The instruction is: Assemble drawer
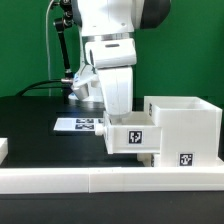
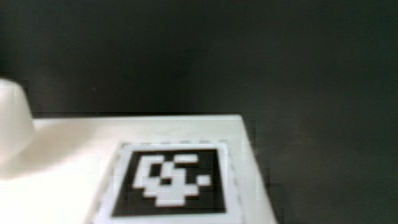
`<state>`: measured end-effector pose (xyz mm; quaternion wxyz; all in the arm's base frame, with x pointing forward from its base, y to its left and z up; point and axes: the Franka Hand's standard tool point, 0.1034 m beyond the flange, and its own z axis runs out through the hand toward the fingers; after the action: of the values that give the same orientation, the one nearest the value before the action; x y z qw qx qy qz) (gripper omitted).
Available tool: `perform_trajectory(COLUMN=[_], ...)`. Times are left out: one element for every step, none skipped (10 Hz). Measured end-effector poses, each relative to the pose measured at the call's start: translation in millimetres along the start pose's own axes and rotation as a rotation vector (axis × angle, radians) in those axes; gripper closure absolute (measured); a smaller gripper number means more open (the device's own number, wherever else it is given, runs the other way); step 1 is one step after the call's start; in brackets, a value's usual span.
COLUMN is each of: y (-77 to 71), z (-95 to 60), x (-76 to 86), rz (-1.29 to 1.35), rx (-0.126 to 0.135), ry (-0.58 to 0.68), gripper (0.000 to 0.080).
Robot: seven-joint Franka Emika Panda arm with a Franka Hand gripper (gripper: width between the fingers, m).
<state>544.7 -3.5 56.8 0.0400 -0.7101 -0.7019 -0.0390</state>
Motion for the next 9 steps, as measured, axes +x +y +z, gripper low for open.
perform_trajectory(y=[-0.3, -0.4, -0.6, -0.6, -0.4, -0.3, -0.2, 0.2, 0.4], z=[0.3, 0.4, 0.8, 1.4, 1.6, 1.9, 2.3, 2.7, 3.3], x=[-0.8, -1.1, -0.7, 2.2, 5.1, 8.6, 12.3, 16.3, 20.8], rz=[0.001, 0.002, 0.002, 0.001, -0.002, -0.005, -0.009, -0.016, -0.024], rx=[0.001, 0.001, 0.002, 0.002, 0.002, 0.001, 0.001, -0.001, -0.002], ry=[0.0, 0.0, 0.0, 0.001, 0.002, 0.004, 0.005, 0.005, 0.005], gripper=[0.0757, 0.0757, 0.0757, 0.0757, 0.0757, 0.0757, 0.0757, 0.0757, 0.0757])
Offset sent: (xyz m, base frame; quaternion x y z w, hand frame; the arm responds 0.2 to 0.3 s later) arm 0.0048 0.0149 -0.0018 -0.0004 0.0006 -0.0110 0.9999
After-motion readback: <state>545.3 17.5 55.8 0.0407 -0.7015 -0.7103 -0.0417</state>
